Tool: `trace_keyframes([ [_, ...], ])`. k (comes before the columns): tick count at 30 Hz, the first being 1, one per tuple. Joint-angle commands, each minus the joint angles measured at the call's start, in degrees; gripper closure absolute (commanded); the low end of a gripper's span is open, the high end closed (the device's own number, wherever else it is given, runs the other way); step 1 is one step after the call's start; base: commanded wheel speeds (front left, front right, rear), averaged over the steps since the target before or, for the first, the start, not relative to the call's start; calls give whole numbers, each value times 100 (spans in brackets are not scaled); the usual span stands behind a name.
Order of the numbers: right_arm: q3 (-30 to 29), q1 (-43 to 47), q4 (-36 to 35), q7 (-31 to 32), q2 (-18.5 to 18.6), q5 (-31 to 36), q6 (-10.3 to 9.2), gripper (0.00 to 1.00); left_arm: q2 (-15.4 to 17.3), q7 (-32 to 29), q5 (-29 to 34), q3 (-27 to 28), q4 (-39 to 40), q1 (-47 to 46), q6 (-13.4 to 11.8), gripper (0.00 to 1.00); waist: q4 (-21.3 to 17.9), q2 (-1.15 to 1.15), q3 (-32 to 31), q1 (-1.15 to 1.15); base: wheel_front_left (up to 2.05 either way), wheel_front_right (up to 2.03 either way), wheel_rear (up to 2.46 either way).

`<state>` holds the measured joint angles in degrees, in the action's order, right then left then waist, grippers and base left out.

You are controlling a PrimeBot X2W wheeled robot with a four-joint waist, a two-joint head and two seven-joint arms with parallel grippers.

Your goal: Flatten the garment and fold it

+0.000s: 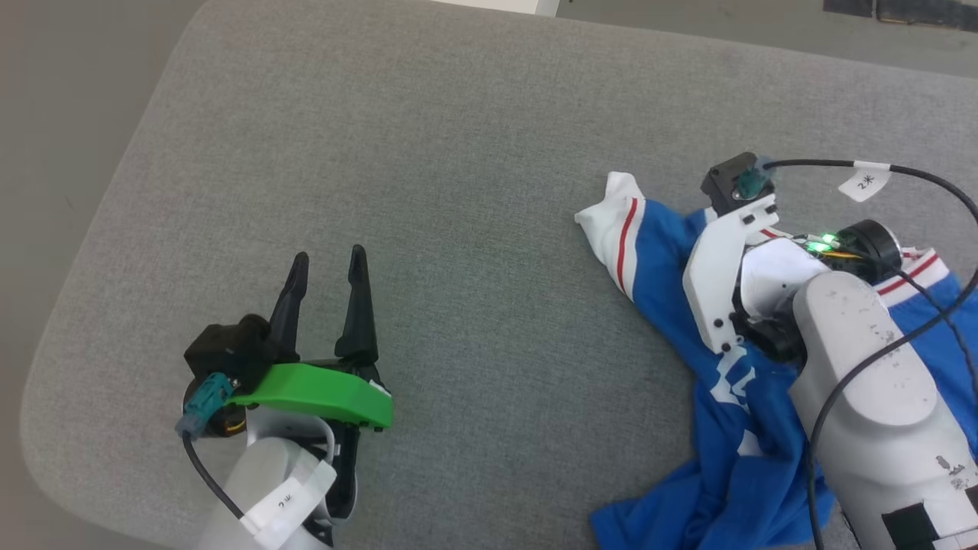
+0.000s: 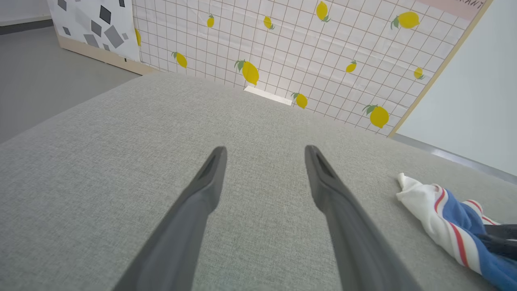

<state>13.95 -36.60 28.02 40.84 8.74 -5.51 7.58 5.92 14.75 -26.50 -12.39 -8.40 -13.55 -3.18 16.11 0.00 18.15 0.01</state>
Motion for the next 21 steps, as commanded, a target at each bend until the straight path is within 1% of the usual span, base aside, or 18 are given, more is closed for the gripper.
trace_keyframes([
  [1,-38,33,36,-109,-10,-166,-9,100,-28,24,65,14,-31,-37,44,0,-79,0,-88,-1,0,0,0],
  [6,-573,83,-509,-564,116,-553,-9,100,-62,25,98,18,-170,-28,151,0,-214,0,-289,-1,0,0,0],
  [10,-1211,533,-1055,-661,293,-683,-9,100,-74,25,95,2,-291,-8,216,0,-334,0,-461,-1,0,0,0],
  [13,-1789,1123,-1365,-479,331,-637,-9,100,-78,25,78,-8,-362,22,247,0,-438,0,-548,-1,0,0,0],
  [14,-1902,1312,-1417,-393,328,-615,-9,100,-79,25,72,-17,-382,28,258,0,-463,0,-568,-1,0,0,0],
  [16,-2046,1711,-1511,-197,300,-595,-9,100,-80,24,60,-35,-419,29,275,0,-511,0,-579,-1,0,0,0],
  [19,-2175,2161,-1641,8,123,-653,-9,100,-82,20,23,-51,-469,18,298,0,-584,0,-590,-1,0,0,0],
  [20,-2213,2248,-1709,26,54,-671,-9,84,-76,14,18,-61,-483,7,308,0,-600,0,-586,-1,0,0,0],
  [21,-2243,2289,-1781,-12,12,-677,-9,0,-72,6,17,-71,-495,-5,314,0,-612,0,-589,-1,0,0,0],
])
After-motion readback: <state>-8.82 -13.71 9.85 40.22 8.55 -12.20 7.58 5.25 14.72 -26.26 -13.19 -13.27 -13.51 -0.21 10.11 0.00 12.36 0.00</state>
